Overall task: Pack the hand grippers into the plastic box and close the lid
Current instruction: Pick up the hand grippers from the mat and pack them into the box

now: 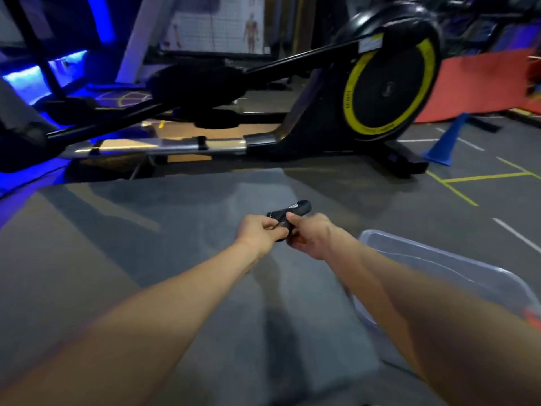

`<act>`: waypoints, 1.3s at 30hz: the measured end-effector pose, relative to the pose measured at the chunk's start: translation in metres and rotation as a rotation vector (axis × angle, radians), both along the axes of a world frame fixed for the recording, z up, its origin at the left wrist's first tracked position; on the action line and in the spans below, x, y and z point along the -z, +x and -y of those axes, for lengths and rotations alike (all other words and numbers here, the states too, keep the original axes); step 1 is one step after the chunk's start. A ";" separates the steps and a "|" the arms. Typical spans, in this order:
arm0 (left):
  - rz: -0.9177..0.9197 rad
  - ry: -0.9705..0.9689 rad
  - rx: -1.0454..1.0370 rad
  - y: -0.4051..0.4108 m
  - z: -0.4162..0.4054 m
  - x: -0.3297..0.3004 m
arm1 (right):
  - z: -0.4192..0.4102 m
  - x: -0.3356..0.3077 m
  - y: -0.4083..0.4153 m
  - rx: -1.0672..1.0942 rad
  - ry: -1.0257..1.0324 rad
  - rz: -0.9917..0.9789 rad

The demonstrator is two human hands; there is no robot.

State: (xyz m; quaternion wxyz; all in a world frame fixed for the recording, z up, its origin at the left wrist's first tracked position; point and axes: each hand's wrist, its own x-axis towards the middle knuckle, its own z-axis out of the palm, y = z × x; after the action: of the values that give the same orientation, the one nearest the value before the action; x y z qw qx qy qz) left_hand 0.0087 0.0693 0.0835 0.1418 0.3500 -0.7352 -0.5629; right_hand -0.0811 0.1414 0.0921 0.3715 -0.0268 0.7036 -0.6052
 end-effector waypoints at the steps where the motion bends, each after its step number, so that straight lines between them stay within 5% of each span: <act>1: -0.022 -0.020 0.049 -0.011 -0.017 -0.002 | -0.019 -0.006 -0.008 0.038 -0.005 -0.012; 10: -0.092 -0.019 0.266 -0.104 -0.152 0.013 | -0.162 -0.005 -0.093 0.250 -0.002 0.004; 17: 0.000 -0.140 0.417 -0.160 -0.214 0.070 | -0.231 0.048 -0.158 0.322 0.273 -0.041; 26: 0.320 -0.647 0.554 -0.200 -0.213 0.139 | -0.287 0.145 -0.214 0.311 0.450 -0.058; 32: 0.547 -0.632 0.717 -0.210 -0.199 0.163 | -0.283 0.164 -0.217 0.245 0.485 -0.079; 39: 0.560 -0.569 0.751 -0.211 -0.198 0.175 | -0.282 0.175 -0.218 0.222 0.572 -0.156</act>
State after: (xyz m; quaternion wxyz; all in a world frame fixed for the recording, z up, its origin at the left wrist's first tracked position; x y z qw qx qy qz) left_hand -0.2019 0.2671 -0.0912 -0.1808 0.1479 -0.9425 -0.2390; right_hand -0.2994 0.4232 -0.0825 0.2407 0.1094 0.8702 -0.4157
